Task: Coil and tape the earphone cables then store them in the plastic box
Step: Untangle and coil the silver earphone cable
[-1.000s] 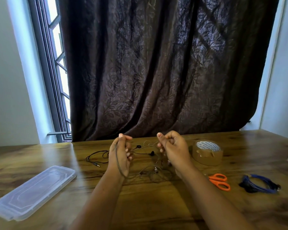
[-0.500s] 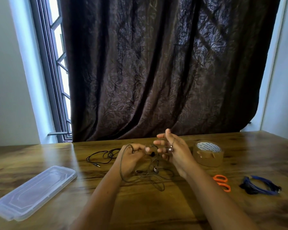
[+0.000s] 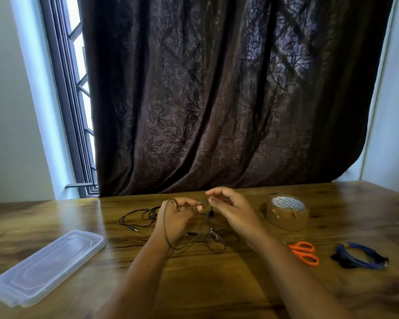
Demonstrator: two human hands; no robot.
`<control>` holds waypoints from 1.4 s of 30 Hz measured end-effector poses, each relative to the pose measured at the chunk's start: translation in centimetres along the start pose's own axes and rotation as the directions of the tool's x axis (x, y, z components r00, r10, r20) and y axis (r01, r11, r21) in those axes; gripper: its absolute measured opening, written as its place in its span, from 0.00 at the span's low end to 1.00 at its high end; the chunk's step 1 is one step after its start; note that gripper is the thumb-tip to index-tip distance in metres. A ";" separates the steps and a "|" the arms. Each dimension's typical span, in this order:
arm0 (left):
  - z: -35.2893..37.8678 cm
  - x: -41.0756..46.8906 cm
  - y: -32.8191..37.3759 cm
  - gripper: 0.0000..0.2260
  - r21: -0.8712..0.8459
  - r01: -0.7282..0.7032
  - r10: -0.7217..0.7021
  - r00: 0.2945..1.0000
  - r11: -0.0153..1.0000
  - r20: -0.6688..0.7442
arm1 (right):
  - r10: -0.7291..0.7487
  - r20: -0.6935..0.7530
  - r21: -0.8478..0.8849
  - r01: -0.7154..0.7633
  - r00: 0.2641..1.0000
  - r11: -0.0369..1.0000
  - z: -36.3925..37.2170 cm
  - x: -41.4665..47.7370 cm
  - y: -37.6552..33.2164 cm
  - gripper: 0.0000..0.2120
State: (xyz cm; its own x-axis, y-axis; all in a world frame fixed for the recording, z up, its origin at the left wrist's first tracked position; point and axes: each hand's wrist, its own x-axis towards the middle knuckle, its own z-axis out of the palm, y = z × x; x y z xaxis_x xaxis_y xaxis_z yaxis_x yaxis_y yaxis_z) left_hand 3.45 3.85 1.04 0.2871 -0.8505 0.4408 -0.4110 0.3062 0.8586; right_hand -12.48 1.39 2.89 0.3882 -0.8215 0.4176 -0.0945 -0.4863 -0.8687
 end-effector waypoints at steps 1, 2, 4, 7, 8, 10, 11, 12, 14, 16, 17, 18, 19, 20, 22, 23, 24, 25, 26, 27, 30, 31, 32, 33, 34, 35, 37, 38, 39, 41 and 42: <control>0.0 0.0 -0.1 0.07 -0.011 0.000 0.000 1.000 1.000 0.001 | -0.012 0.035 -0.029 0.013 0.999 0.999 0.1 0.1 0.1 0.07; 0.0 0.0 -0.1 0.07 -0.018 0.002 -0.002 1.000 1.000 0.003 | -0.023 0.062 -0.067 0.027 0.998 0.997 0.3 0.2 0.2 0.07; 0.1 0.0 -0.1 0.06 -0.032 0.003 -0.002 1.000 0.999 0.010 | -0.045 0.058 -0.145 0.054 0.997 0.988 0.5 0.4 0.6 0.07; 0.2 0.0 -0.1 0.06 -0.023 -0.001 0.001 1.000 1.000 0.006 | -0.102 -0.011 -0.232 0.097 0.995 0.968 0.1 0.4 0.8 0.06; 0.2 0.0 0.0 0.07 -0.020 -0.005 0.005 1.000 1.000 0.003 | -0.120 -0.025 -0.251 0.110 0.992 0.962 0.0 0.4 0.8 0.06; 0.2 0.0 -0.1 0.08 0.006 -0.024 0.024 1.000 1.000 -0.003 | -0.157 -0.046 -0.294 0.137 0.987 0.946 -0.2 0.4 0.7 0.06; 0.2 0.0 -0.2 0.08 0.027 -0.035 0.035 0.999 0.999 -0.004 | -0.172 -0.054 -0.309 0.148 0.984 0.939 -0.2 0.4 0.6 0.07; 0.2 0.0 -0.2 0.08 0.046 -0.041 0.041 0.999 0.998 0.000 | -0.184 -0.060 -0.318 0.156 0.981 0.935 -0.1 0.4 0.5 0.07; 0.2 -0.1 -0.2 0.08 0.070 -0.042 0.042 0.999 0.997 0.010 | -0.203 -0.079 -0.330 0.166 0.976 0.929 0.0 0.3 0.5 0.08; 0.1 -0.3 -0.1 0.07 0.093 -0.054 0.053 0.999 0.994 0.010 | -0.229 -0.104 -0.358 0.178 0.968 0.917 0.0 0.4 0.7 0.10; 0.1 -0.3 -0.1 0.07 0.098 -0.054 0.054 0.999 0.994 0.001 | -0.245 -0.112 -0.371 0.188 0.963 0.909 0.0 0.5 0.8 0.12; 0.1 -0.3 0.0 0.07 0.097 -0.051 0.053 0.999 0.994 -0.012 | -0.258 -0.114 -0.376 0.199 0.959 0.905 -0.1 0.5 1.0 0.15; 0.1 -0.3 -0.1 0.07 0.090 -0.045 0.048 0.998 0.995 -0.028 | -0.265 -0.110 -0.375 0.207 0.958 0.904 -0.1 0.6 1.1 0.17; 0.0 -0.2 -0.2 0.08 0.084 -0.036 0.040 0.998 0.996 -0.042 | -0.268 -0.103 -0.370 0.213 0.958 0.904 0.0 0.6 1.2 0.18; 0.0 -0.2 -0.2 0.08 0.081 -0.025 0.032 0.996 0.996 -0.081 | -0.268 -0.087 -0.351 0.222 0.959 0.910 0.0 0.6 1.3 0.19; -0.1 -0.2 -0.2 0.09 0.086 -0.017 0.026 0.994 0.996 -0.110 | -0.263 -0.082 -0.330 0.222 0.961 0.917 0.0 0.6 1.2 0.18; -0.2 -0.2 -0.2 0.08 0.088 -0.010 0.023 0.989 0.996 -0.146 | -0.253 -0.080 -0.296 0.219 0.964 0.930 -0.2 0.6 1.1 0.17; -0.4 -0.2 -0.3 0.08 0.084 0.001 0.015 0.982 0.996 -0.186 | -0.237 -0.081 -0.248 0.211 0.968 0.945 -0.3 0.5 1.0 0.16; -0.6 -0.2 -0.3 0.06 0.058 0.014 -0.001 0.974 0.998 -0.227 | -0.219 -0.080 -0.194 0.200 0.973 0.960 -0.4 0.5 0.9 0.15; -0.7 -0.2 -0.4 0.05 0.014 0.032 -0.027 0.963 0.999 -0.269 | -0.197 -0.080 -0.143 0.185 0.977 0.972 -0.5 0.4 0.8 0.13; -0.8 -0.1 -0.7 0.02 -0.158 0.073 -0.126 0.923 0.985 -0.363 | -0.121 -0.110 0.011 0.123 0.986 0.992 -0.2 0.3 0.6 0.12; -0.7 -0.1 -0.7 0.02 -0.228 0.081 -0.168 0.905 0.970 -0.391 | -0.088 -0.144 0.089 0.101 0.986 0.991 -0.1 0.4 0.5 0.12; -0.7 -0.1 -0.7 0.02 -0.313 0.090 -0.223 0.881 0.945 -0.418 | -0.044 -0.191 0.181 0.079 0.981 0.980 -0.1 0.5 0.4 0.12; -0.8 0.0 -0.6 0.04 -0.403 0.105 -0.294 0.848 0.909 -0.441 | 0.015 -0.246 0.279 0.056 0.969 0.959 -0.3 0.6 0.2 0.12; -0.9 0.1 -0.6 0.04 -0.483 0.121 -0.366 0.811 0.867 -0.455 | 0.081 -0.297 0.375 0.039 0.951 0.926 -0.6 0.7 0.0 0.12; -1.3 0.2 -0.8 0.04 -0.547 0.136 -0.432 0.776 0.826 -0.460 | 0.148 -0.336 0.462 0.026 0.930 0.886 -1.1 0.8 -0.3 0.12; -1.9 0.1 -0.9 0.04 -0.656 0.141 -0.529 0.724 0.741 -0.443 | 0.258 -0.372 0.577 0.005 0.892 0.817 -1.9 0.9 -0.5 0.11; -2.1 0.1 -1.1 0.06 -0.703 0.123 -0.559 0.707 0.700 -0.433 | 0.300 -0.380 0.600 -0.014 0.875 0.800 -2.1 0.9 -0.4 0.10; -2.1 0.1 -1.1 0.07 -0.739 0.108 -0.577 0.703 0.665 -0.416 | 0.337 -0.382 0.606 -0.042 0.861 0.794 -2.2 0.9 -0.3 0.09; -2.0 -0.2 -0.8 0.06 -0.774 0.100 -0.576 0.729 0.626 -0.371 | 0.399 -0.360 0.598 -0.120 0.843 0.792 -2.1 0.9 0.1 0.08; -1.8 -0.2 -0.6 0.06 -0.771 0.114 -0.561 0.752 0.627 -0.345 | 0.419 -0.332 0.594 -0.158 0.845 0.789 -2.0 0.8 0.3 0.09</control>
State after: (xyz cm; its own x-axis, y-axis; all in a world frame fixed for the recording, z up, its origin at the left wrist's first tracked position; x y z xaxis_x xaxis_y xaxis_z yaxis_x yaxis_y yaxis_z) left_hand 5.20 4.65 0.90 0.7454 -0.6640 -0.0599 0.4420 0.4250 0.7899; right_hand -13.99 -0.06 3.47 -0.0161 -0.9969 0.0775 0.4085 -0.0773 -0.9095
